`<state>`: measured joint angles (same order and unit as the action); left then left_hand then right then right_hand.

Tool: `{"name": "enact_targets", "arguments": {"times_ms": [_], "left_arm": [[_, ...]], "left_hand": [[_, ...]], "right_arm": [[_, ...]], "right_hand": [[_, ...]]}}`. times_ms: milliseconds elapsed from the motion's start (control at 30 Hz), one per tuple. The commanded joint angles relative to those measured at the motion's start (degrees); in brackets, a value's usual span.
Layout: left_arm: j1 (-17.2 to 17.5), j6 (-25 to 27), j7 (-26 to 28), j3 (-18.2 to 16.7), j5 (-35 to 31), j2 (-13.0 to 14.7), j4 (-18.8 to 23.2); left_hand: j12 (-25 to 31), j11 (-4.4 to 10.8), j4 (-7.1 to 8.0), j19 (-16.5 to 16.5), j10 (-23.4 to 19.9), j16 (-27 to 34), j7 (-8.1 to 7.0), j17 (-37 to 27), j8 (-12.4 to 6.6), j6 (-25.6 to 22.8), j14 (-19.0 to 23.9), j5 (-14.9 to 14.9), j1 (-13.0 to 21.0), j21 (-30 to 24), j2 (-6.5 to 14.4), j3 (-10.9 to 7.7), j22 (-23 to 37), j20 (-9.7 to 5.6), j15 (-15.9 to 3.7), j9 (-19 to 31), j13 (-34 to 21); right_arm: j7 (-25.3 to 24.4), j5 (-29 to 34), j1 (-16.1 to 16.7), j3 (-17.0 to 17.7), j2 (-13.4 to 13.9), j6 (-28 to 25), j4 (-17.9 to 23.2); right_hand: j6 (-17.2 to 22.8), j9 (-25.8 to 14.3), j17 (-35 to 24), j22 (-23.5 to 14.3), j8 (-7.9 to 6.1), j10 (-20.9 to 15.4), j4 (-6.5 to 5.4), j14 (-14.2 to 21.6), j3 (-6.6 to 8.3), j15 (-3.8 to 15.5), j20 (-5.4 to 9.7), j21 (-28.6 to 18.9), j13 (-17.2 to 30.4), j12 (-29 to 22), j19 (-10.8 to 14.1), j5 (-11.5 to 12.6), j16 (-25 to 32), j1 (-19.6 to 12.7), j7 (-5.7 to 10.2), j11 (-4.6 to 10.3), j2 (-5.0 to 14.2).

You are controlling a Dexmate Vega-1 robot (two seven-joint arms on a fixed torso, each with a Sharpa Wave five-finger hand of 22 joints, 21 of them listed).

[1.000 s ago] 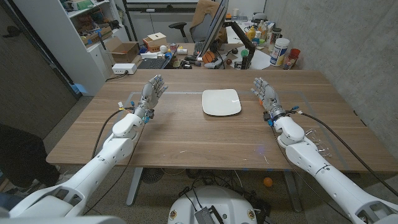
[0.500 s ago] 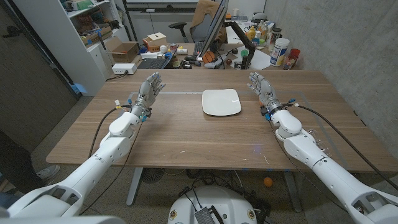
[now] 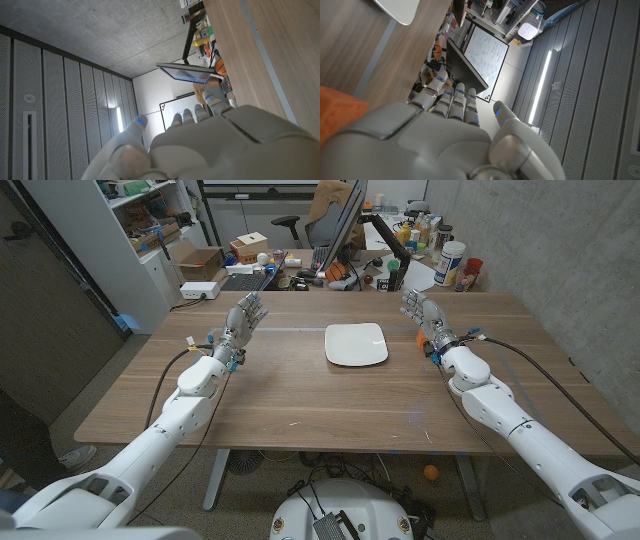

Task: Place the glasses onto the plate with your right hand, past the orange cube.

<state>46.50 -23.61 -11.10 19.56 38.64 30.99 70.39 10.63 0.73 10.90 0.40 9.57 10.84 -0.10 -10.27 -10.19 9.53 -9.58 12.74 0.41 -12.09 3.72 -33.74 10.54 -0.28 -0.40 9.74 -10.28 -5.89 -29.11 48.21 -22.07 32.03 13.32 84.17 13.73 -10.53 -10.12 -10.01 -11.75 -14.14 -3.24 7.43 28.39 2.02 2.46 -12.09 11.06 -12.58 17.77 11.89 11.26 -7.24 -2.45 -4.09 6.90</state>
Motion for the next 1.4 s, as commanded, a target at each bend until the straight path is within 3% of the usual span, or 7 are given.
{"name": "enact_targets", "arguments": {"times_ms": [33,933,1033,1300,1400], "left_arm": [[-1.3,-0.6,-2.2,0.2,0.5,-0.4,-2.4],[-3.2,-2.1,-7.2,-0.1,2.3,-1.0,-7.3],[-3.1,-2.2,-7.4,-0.3,2.5,-0.9,-7.0],[-3.0,-2.3,-7.4,-0.8,2.7,-0.6,-6.8],[-2.9,-1.9,-7.1,-0.9,2.9,-0.5,-6.5]], "left_hand": [[0.4,-0.18,-0.09,0.3,0.8,0.3,0.07,-0.2,-0.23,0.2,-1.2,0.3,0.2,-0.3,6.7,-0.46,0.2,0.02,0.04,0.2,-0.1],[0.4,-0.17,-0.11,0.3,0.7,0.3,0.17,-0.1,-0.24,0.1,-1.1,0.3,0.2,-0.2,6.6,-0.47,0.2,0.22,0.13,0.2,-0.1],[0.4,-0.18,-0.12,0.0,0.7,0.2,0.18,-0.1,-0.21,0.1,-1.1,0.3,0.3,-0.1,6.6,-0.47,0.2,1.63,0.23,0.2,-0.1],[0.4,-0.25,-0.13,0.0,0.6,0.2,0.26,-0.1,-0.22,0.1,-1.1,0.3,0.3,-0.1,6.6,-0.5,0.2,1.86,0.44,0.2,-0.1],[0.3,-0.64,-0.12,-0.3,0.9,0.1,1.06,-0.2,-0.1,0.4,-1.3,0.3,0.2,0.0,6.5,-0.43,0.2,3.01,2.29,0.2,-0.1]], "right_arm": [[-3.2,1.6,1.5,1.3,2.5,-2.2,3.8],[-14.7,11.4,10.1,6.1,12.4,-14.1,20.3],[-15.5,11.9,11.3,7.0,13.0,-14.8,21.4],[-18.1,13.2,15.0,9.7,14.5,-16.7,24.2],[-19.6,14.2,16.3,10.6,14.6,-17.6,25.4]], "right_hand": [[0.2,-0.3,0.0,-0.1,-0.25,-0.6,0.84,0.5,0.08,-0.37,0.98,-0.3,0.3,-0.1,0.5,0.2,0.3,-0.9,-0.37,-0.06,0.28],[0.4,-0.2,0.0,0.0,0.09,-0.7,4.85,0.9,-1.16,-1.16,-0.24,0.2,0.3,0.3,0.4,-0.3,-0.1,-3.1,-0.76,-0.64,-3.98],[0.6,-0.2,-0.1,0.0,0.1,-0.5,5.31,1.0,-1.33,-1.37,-0.34,0.2,0.3,0.5,0.6,-0.3,-0.1,-3.4,-0.64,-0.46,-4.48],[0.9,-0.2,-0.1,0.0,0.04,-0.5,5.93,1.1,-1.48,-1.47,-0.48,0.2,0.3,0.5,0.7,-0.3,-0.1,-3.8,-0.57,-0.72,-4.97],[0.9,-0.2,-0.1,0.0,0.06,-0.4,6.17,1.0,-1.55,-1.48,-0.56,0.2,0.3,0.6,0.6,-0.4,-0.2,-3.9,-0.62,-0.7,-5.15]]}}
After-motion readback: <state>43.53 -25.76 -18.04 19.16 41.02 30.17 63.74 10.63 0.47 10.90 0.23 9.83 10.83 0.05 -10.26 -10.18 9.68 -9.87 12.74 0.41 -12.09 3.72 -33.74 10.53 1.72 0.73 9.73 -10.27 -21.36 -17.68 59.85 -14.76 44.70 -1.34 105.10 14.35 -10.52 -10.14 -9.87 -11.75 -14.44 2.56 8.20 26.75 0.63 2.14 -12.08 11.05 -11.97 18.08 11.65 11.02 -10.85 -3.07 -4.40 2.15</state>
